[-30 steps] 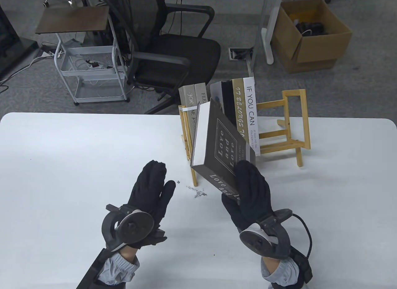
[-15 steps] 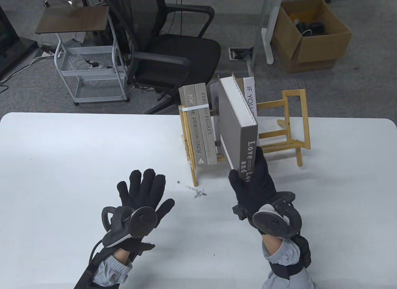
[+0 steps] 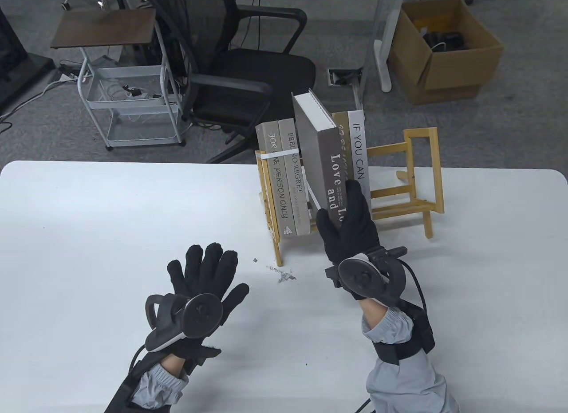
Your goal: Push a thick book into a tightly packed book rack slot
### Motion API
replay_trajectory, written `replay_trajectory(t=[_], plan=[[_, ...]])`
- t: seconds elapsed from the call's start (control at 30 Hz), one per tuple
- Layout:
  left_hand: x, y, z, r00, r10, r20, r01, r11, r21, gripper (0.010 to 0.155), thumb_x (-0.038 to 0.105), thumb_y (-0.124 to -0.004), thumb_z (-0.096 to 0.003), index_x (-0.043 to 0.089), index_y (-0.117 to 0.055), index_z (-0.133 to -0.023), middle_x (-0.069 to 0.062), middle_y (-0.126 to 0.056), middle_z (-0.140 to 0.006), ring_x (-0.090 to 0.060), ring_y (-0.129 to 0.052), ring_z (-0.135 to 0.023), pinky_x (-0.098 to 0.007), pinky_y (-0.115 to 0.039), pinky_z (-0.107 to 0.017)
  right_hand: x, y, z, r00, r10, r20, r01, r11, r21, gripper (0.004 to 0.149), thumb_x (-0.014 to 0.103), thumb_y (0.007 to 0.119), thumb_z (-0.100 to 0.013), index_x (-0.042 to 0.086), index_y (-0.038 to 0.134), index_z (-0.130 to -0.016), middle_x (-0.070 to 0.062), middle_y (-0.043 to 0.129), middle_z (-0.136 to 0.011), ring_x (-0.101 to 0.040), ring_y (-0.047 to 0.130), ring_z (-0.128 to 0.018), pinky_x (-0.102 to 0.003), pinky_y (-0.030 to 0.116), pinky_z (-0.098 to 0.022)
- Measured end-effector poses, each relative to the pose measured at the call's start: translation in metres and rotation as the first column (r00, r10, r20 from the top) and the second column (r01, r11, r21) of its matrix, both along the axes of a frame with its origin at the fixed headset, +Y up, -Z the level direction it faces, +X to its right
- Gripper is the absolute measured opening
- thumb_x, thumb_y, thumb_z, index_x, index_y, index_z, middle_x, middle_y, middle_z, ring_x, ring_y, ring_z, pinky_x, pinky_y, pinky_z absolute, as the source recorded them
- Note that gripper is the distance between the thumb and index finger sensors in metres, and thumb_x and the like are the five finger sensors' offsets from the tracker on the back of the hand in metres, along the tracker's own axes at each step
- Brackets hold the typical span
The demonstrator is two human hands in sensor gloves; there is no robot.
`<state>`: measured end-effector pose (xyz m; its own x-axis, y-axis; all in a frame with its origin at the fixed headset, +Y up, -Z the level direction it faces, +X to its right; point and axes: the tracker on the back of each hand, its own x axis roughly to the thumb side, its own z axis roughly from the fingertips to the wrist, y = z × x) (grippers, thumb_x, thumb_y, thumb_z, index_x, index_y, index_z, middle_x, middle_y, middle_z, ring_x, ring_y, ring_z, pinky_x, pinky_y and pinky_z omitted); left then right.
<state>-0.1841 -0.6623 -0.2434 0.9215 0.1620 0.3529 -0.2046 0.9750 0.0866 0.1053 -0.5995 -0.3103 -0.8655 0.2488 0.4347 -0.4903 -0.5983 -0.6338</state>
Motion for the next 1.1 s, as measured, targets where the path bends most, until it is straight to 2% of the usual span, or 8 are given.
replay_trajectory(t=[0.2,0.4,0.7,0.83,1.1], plan=[[0.001,-0.001,-0.001,1.0,-0.003,0.003,0.003,1.0,-0.006,0.071,0.062,-0.051,-0.069,0.021,-0.036,-0.125,-0.024,-0.037,-0.131,-0.063,-0.036,-0.114,-0.083,-0.033,-0.072,-0.005,-0.013,-0.016,1.0,0.026,0.018,-0.025,0.998,-0.049,0.079,0.041,0.068,-0.064,-0.015,0.039,-0.111,-0.033,0.066,-0.101,-0.044,0.088,-0.078,-0.04,0.08,-0.055],[0.0,-0.001,-0.001,1.0,0.001,-0.001,-0.001,1.0,-0.001,0.07,0.062,-0.051,-0.0691,0.021,-0.036,-0.125,-0.024,-0.037,-0.13,-0.063,-0.036,-0.114,-0.083,-0.033,-0.072,-0.003,-0.026,-0.027,0.999,-0.007,0.038,0.011,0.996,-0.093,0.079,0.042,0.067,-0.064,-0.015,0.038,-0.111,-0.033,0.065,-0.101,-0.043,0.088,-0.078,-0.039,0.081,-0.055],[0.001,-0.001,-0.001,1.0,0.01,0.015,-0.01,1.0,-0.011,0.07,0.062,-0.051,-0.0691,0.022,-0.036,-0.125,-0.024,-0.035,-0.131,-0.063,-0.035,-0.114,-0.083,-0.032,-0.072,-0.003,-0.059,-0.042,0.999,-0.009,0.053,0.018,0.984,-0.176,0.079,0.042,0.066,-0.064,-0.016,0.038,-0.11,-0.034,0.065,-0.101,-0.042,0.088,-0.078,-0.038,0.081,-0.055],[0.0,-0.001,-0.001,1.0,0.012,0.014,-0.011,1.0,-0.009,0.07,0.062,-0.051,-0.0691,0.022,-0.036,-0.125,-0.024,-0.035,-0.131,-0.063,-0.035,-0.114,-0.083,-0.032,-0.072,-0.007,-0.07,-0.049,0.998,0.03,0.061,-0.017,0.979,-0.204,0.079,0.042,0.066,-0.065,-0.016,0.038,-0.11,-0.034,0.065,-0.1,-0.042,0.088,-0.078,-0.037,0.08,-0.054],[0.001,-0.002,-0.001,1.0,0.008,0.012,-0.007,1.0,-0.016,0.07,0.062,-0.051,-0.0691,0.022,-0.036,-0.125,-0.024,-0.035,-0.131,-0.063,-0.035,-0.114,-0.083,-0.032,-0.072,-0.014,-0.077,-0.056,0.988,0.116,0.097,-0.089,0.965,-0.249,0.081,0.041,0.061,-0.066,-0.017,0.029,-0.111,-0.035,0.056,-0.1,-0.041,0.079,-0.074,-0.039,0.074,-0.056]])
